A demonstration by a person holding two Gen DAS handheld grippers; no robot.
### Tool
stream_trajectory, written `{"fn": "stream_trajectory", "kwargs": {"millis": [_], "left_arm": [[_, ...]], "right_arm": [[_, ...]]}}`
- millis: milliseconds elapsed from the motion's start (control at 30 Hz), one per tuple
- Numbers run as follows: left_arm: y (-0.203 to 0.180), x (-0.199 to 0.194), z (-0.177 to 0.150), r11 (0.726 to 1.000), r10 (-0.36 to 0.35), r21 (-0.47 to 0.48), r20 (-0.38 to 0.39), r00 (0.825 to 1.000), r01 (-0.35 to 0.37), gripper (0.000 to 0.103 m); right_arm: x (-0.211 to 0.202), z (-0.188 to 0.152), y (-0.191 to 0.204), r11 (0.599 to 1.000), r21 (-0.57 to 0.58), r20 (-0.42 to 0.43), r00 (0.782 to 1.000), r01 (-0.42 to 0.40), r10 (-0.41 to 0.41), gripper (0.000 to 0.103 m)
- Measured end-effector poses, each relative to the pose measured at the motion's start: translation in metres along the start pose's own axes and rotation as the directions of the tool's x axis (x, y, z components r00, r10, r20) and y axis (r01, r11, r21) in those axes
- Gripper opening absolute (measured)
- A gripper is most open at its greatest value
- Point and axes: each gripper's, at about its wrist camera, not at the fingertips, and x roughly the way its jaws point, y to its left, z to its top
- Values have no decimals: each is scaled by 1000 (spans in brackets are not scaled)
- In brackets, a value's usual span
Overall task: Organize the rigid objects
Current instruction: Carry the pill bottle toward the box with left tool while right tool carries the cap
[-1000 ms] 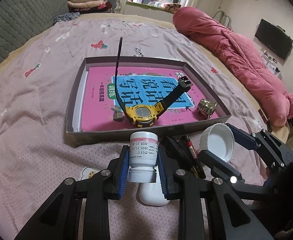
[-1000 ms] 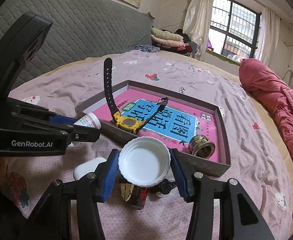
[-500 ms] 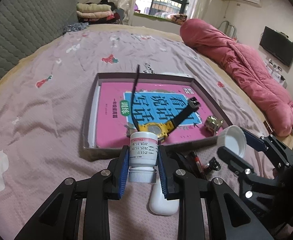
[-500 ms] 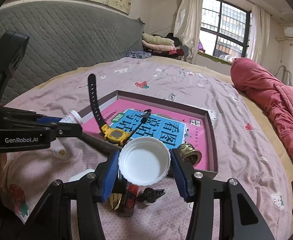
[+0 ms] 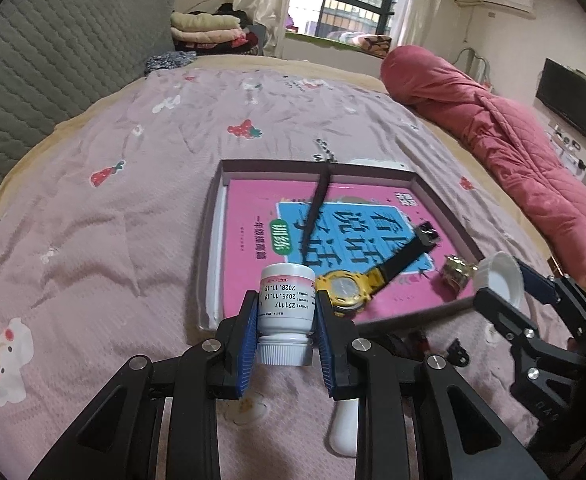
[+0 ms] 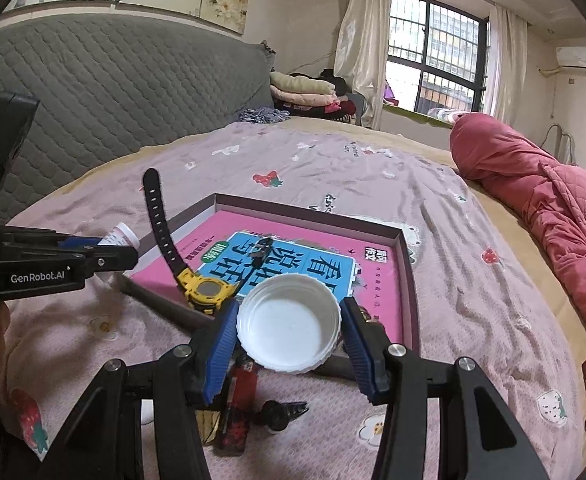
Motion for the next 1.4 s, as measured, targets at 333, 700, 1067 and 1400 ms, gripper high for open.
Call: {"fn": "stream_trajectory", "kwargs": {"millis": [333,700,1067,1400], "left_arm": [[14,19,12,999,22,-45,-13,1000,-22,27],[13,42,20,998,45,-42,-53,998,-47,27],[10,56,23,999,36,-25,-83,996,-38,27],[7,63,26,1000,25,-14,-91,996,-27,27]], "right_arm": [[13,6,-12,999,20,6,1000,28,-28,51],[37,9,-18,999,14,-19,999,49,-49,51],[53,13,-14,999,-12,-29,998,52,-52,51],[63,10,-4,999,-42,-53,998,12,-14,51]]}}
